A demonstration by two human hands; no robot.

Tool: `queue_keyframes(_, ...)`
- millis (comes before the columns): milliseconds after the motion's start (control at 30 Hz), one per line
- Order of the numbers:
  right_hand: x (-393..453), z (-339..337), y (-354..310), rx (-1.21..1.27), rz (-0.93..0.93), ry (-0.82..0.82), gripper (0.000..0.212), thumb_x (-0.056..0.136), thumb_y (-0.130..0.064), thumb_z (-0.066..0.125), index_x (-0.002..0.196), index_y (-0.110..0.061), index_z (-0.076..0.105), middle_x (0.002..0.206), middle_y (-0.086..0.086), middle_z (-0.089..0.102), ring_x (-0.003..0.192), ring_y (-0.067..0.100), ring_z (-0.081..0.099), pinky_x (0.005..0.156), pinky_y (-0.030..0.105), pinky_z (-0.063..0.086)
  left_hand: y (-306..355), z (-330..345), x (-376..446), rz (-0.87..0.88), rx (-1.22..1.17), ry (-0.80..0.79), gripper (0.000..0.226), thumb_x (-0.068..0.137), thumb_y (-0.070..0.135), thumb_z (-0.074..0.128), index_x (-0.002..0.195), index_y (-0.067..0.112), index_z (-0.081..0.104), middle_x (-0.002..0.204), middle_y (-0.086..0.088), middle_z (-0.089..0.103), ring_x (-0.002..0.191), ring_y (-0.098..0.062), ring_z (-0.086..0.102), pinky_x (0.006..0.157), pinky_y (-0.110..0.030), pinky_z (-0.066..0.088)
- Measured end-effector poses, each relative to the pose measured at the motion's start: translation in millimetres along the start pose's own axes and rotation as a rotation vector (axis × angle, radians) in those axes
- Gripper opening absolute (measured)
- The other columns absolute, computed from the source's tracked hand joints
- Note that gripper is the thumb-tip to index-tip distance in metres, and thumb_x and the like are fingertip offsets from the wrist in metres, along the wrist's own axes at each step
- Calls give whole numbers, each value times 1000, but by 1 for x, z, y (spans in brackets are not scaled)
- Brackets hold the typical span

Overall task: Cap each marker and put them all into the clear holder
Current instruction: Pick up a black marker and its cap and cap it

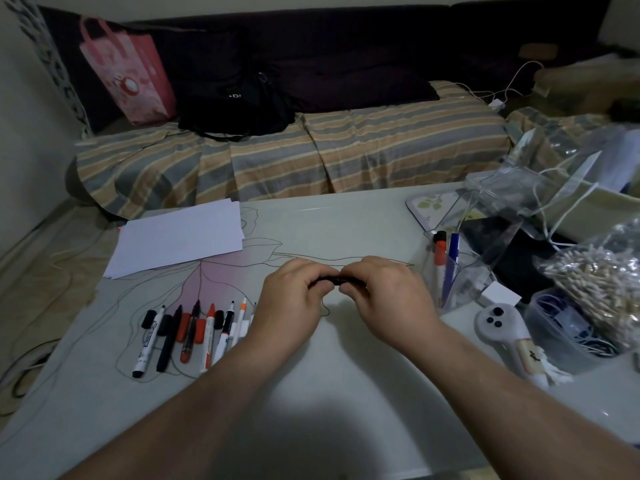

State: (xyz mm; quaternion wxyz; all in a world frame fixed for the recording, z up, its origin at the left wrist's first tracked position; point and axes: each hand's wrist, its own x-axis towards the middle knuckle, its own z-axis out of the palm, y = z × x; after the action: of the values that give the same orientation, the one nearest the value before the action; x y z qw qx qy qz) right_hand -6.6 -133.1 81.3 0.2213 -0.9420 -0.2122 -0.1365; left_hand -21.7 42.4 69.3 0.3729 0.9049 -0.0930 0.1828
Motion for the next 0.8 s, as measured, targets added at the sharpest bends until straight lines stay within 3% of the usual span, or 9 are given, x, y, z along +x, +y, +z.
queue_keyframes(133, -1, -4, 4, 64, 48, -52, 14, 93, -37, 62, 103, -33, 71, 95, -10, 72, 96, 19, 64, 79, 39, 50, 5, 4, -1, -10, -4, -30, 23, 90, 14, 69, 102, 30, 79, 87, 15, 65, 81, 1, 57, 76, -3, 37)
queue_keyframes(233, 0, -10, 5, -65, 87, -136, 18, 97, -43, 51, 111, -39, 61, 95, -13, 68, 107, 18, 50, 85, 42, 37, 6, 10, -2, -112, -84, -44, 20, 87, 18, 73, 98, 34, 78, 84, 17, 68, 81, 3, 61, 75, -6, 41)
queue_keyframes(333, -1, -17, 3, -20, 63, -240, 28, 100, -38, 50, 128, -43, 50, 100, -13, 71, 107, 19, 51, 90, 44, 42, 8, 17, -1, -295, -435, -17, 25, 91, 9, 70, 100, 33, 73, 90, 10, 76, 81, -5, 69, 81, -22, 53)
queue_keyframes(433, -2, -30, 6, 151, 86, -292, 30, 101, -27, 53, 130, -36, 51, 94, -8, 74, 99, 20, 63, 86, 40, 51, 14, 26, 3, -338, -654, 24, 33, 102, 1, 51, 113, 28, 67, 95, -4, 76, 77, -12, 70, 78, -25, 56)
queue_keyframes(500, -1, -44, 14, 162, 133, -212, 27, 102, -25, 54, 126, -36, 54, 92, -9, 74, 96, 17, 66, 83, 37, 51, 23, 34, 7, -366, -775, 50, 32, 106, 4, 44, 122, 25, 62, 103, -5, 75, 80, -14, 72, 77, -24, 57)
queue_keyframes(567, 1, -62, 25, 214, 205, -19, 35, 101, -23, 56, 133, -38, 52, 99, -8, 75, 91, 17, 67, 82, 35, 51, 29, 45, 7, -359, -794, 47, 32, 107, 7, 43, 123, 29, 61, 110, -1, 75, 85, -14, 73, 78, -24, 56)
queue_keyframes(667, 2, -90, 42, 324, 296, 316, 50, 100, -20, 59, 141, -45, 43, 113, -2, 72, 83, 16, 70, 78, 38, 57, 34, 59, 0, -277, -660, -45, 36, 103, 7, 49, 118, 36, 64, 108, 9, 74, 91, -8, 71, 86, -27, 54)
queue_keyframes(800, -2, -96, 70, 271, 334, 505, 60, 97, -15, 67, 142, -43, 39, 110, -4, 68, 80, 8, 70, 68, 20, 50, 43, 70, -10, -66, -279, -232, 36, 97, 15, 56, 126, 34, 64, 117, 18, 69, 103, 0, 63, 96, -19, 48)
